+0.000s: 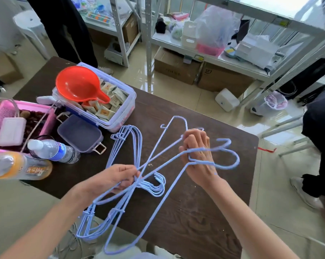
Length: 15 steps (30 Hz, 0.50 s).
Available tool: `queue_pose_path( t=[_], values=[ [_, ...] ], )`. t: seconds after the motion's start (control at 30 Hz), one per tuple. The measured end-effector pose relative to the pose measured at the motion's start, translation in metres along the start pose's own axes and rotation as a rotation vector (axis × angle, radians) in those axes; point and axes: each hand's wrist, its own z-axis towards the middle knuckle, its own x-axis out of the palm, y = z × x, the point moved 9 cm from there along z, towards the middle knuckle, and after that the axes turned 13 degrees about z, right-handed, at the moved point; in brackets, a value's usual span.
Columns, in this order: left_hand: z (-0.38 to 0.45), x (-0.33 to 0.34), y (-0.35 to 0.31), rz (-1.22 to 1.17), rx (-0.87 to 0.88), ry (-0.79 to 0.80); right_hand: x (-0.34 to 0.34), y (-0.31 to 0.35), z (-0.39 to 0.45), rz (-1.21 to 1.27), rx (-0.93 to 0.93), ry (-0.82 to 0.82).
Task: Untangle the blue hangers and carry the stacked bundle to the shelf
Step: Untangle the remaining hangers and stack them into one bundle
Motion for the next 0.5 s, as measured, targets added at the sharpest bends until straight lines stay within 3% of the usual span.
queue_pose_path(
  t=[0.1, 0.17, 0.3, 0.37, 0.43, 0.5],
  values=[
    [0.001, 0.008, 0.013, 0.102, -0.025, -0.104, 0.028, -0.028, -0.008, 0.328, 0.339, -0.090],
    [0.002, 0.021, 0.022, 0.105, -0.057, -0.161, 0.046, -0.042, -0.014, 0.420, 0.452, -0.144],
    [0.002, 0.043, 0.042, -0.397, -0.130, -0.194, 0.066, -0.045, -0.020, 0.606, 0.555, -0.185],
    [0.003, 0.042, 0.044, -0.484, -0.113, -0.237, 0.076, -0.054, -0.035, 0.754, 0.726, -0.205],
    [0.001, 0.037, 0.046, -0.336, -0.127, -0.345, 0.093, -0.067, -0.069, 1.172, 1.102, -0.348],
    [-0.004, 0.028, 0.047, -0.143, -0.140, -0.492, 0.109, -0.055, -0.096, 1.611, 1.342, -0.458]
  ],
)
